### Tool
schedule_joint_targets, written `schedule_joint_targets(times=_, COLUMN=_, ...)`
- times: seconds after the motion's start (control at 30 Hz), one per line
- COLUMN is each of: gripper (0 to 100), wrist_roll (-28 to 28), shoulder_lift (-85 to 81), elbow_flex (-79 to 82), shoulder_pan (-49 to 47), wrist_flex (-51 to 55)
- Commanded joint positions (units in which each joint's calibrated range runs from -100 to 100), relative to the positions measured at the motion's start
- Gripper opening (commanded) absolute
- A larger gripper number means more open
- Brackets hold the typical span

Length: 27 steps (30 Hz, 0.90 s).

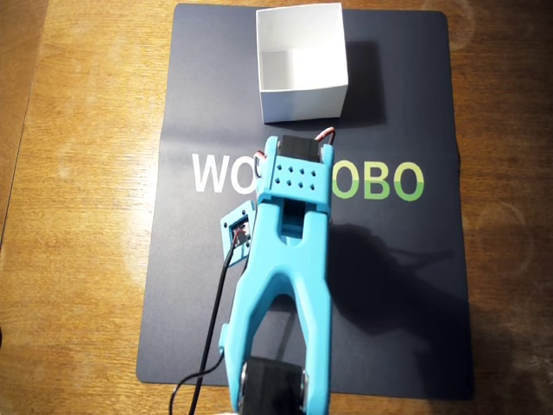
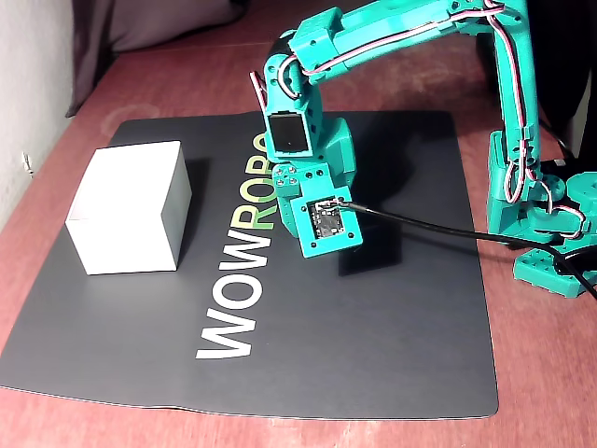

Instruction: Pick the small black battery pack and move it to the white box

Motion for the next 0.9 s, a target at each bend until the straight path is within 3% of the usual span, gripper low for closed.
schedule_joint_targets(times=0.0, gripper=13, wrist_roll=-0.13, shoulder_lift=-1.0, elbow_flex=-1.36, shoulder_pan=0.74, wrist_flex=0.64)
schedule_joint_targets(times=0.87, gripper=13, wrist_roll=0.08, shoulder_lift=-9.06, elbow_flex=-1.73, shoulder_pan=0.74, wrist_flex=0.64)
